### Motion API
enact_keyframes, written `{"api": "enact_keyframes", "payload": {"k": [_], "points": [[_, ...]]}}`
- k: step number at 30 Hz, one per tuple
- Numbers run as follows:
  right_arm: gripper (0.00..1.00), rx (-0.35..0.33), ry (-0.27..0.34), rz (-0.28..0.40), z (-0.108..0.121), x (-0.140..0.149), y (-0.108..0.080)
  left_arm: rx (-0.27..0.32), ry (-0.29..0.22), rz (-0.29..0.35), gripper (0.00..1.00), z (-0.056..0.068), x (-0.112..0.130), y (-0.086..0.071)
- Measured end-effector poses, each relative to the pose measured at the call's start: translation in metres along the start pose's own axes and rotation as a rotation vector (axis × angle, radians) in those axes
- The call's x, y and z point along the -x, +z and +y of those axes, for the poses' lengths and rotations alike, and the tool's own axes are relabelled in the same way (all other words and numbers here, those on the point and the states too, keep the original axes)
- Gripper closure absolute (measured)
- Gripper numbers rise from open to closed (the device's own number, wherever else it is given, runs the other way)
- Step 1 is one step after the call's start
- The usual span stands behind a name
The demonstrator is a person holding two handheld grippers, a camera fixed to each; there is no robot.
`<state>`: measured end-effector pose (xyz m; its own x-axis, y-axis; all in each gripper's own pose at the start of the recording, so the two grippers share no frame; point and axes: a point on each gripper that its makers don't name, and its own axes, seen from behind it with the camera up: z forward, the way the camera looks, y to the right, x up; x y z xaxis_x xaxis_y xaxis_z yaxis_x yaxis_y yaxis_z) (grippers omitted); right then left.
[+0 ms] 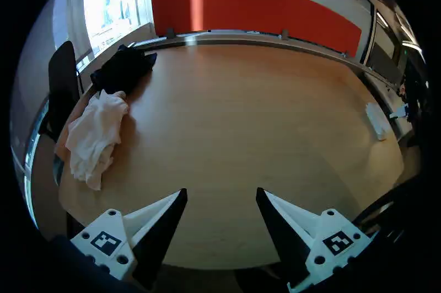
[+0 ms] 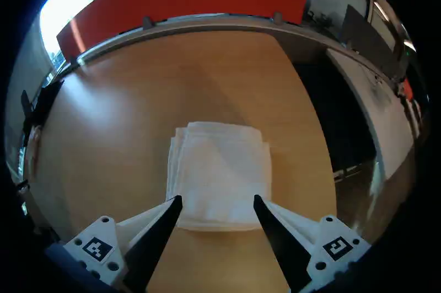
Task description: Fold towel
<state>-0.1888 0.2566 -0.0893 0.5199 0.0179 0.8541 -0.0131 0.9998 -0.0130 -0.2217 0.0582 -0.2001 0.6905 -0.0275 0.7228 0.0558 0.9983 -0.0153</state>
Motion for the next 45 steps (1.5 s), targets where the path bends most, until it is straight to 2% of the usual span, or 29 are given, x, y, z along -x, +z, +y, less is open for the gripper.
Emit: {"api": "enact_keyframes", "payload": {"k": [5, 8, 14, 20, 26, 35, 45], "points": [[0.00, 0.013, 0.002, 0.032, -0.005, -0.004, 0.000, -0.002, -0.011, 0.008, 0.08, -0.002, -0.003, 0.001], [0.00, 0.026, 0.013, 0.078, -0.008, -0.014, -0.003, -0.005, -0.020, 0.022, 0.08, -0.003, -0.008, 0.000], [0.00, 0.048, 0.044, 0.222, -0.017, -0.042, -0.017, -0.004, -0.027, 0.052, 0.08, -0.006, -0.023, 0.002], [0.00, 0.041, 0.079, 0.394, -0.031, -0.075, -0.041, 0.005, -0.027, 0.069, 0.07, -0.004, -0.034, 0.005], [0.00, 0.043, 0.065, 0.533, -0.040, -0.097, -0.066, 0.012, -0.017, 0.080, 0.07, -0.002, -0.041, 0.007], [0.00, 0.037, 0.042, 0.613, -0.053, -0.110, -0.081, 0.014, -0.016, 0.104, 0.08, -0.003, -0.050, 0.011], [0.00, 0.038, 0.025, 0.739, -0.078, -0.141, -0.111, 0.012, -0.032, 0.198, 0.08, -0.011, -0.088, 0.016]]}}
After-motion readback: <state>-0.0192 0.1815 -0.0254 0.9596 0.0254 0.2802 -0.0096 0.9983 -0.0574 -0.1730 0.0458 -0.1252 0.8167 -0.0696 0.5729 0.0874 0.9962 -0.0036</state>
